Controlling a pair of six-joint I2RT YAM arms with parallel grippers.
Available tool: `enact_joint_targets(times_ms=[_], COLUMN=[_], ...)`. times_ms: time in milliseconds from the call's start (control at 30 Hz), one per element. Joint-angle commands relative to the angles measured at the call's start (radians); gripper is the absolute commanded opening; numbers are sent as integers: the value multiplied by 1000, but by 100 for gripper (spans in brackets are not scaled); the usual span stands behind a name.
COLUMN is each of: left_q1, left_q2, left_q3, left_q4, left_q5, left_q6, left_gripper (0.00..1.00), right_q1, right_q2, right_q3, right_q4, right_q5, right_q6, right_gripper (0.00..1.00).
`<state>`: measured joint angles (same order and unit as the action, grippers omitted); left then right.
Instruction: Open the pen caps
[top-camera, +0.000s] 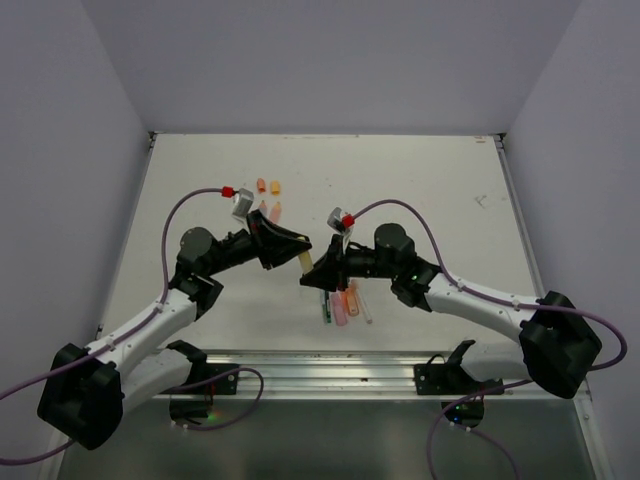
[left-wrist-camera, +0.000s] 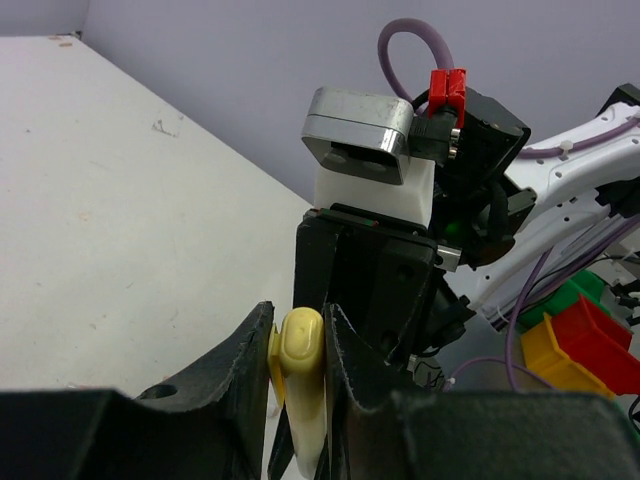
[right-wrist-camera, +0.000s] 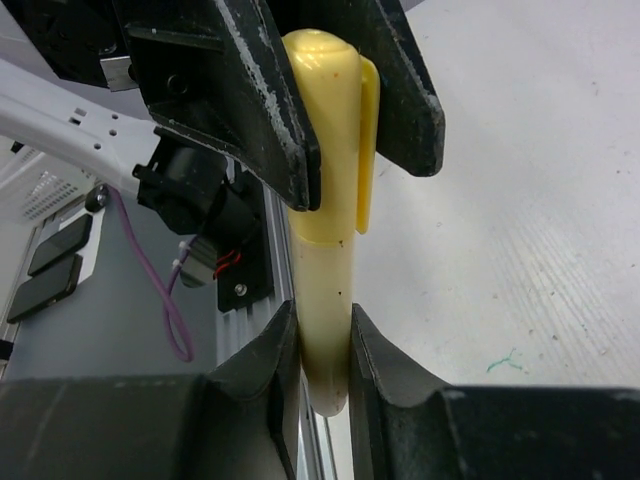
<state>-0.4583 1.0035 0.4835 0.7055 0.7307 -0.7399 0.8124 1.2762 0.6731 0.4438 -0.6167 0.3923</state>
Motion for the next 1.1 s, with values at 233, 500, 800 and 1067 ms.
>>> enact_joint_targets(times_ms=[233,500,800,1067], left_q1=[27,107,184,188], left_q2=[33,72,112,185], left_q3=[153,339,444,515], left_q4=[213,249,329,-131], left_q5=[9,13,30,-63], left_q6=[-13,-18,-96,124], left_gripper=[0,0,0,0], right_q1=[-9,-9,-10,-12], right_q2=[20,23,54,-95], right_q3=[-21,-96,-119,-121], right_q4=[-26,-24,22,-59], right_q5=[-74,-54,-72,104], right_q6=[-56,-95,-90,-90], right_gripper=[0,0,0,0])
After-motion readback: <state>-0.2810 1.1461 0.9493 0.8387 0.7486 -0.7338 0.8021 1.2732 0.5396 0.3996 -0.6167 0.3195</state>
